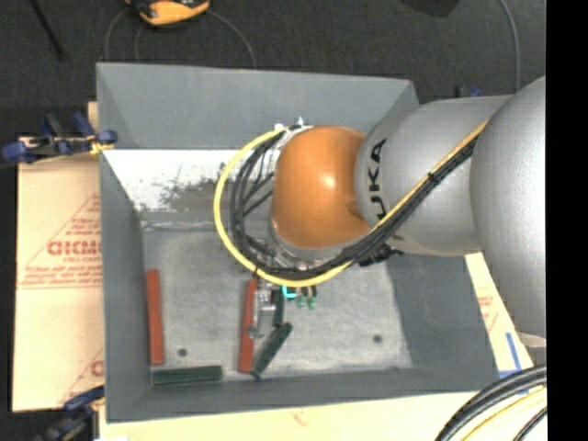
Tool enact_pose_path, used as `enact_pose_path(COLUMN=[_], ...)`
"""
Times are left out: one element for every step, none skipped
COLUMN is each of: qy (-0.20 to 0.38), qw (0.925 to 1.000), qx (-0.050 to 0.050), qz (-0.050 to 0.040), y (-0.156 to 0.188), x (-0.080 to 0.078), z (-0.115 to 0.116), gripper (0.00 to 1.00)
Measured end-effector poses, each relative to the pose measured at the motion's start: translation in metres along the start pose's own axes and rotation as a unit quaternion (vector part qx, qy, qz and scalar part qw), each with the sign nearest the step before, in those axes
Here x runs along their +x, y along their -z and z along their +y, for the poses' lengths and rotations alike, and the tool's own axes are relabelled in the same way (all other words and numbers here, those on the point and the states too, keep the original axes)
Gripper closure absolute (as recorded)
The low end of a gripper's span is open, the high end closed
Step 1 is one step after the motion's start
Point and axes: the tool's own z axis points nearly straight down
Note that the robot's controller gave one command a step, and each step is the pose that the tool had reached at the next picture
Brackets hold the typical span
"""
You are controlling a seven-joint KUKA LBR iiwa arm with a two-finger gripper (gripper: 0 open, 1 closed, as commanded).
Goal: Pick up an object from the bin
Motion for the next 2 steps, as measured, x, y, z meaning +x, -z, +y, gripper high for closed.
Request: enact_pose_path(qy=[-0.002,0.137], qw=[1.0000,0.9905], qx=[-0.001,0.001], qz=[-0.0038,-0.0065], y=[0.004,-0.033], x=[-0.002,-0.008], z=[0.000,-0.001], gripper=[0.00,0.00])
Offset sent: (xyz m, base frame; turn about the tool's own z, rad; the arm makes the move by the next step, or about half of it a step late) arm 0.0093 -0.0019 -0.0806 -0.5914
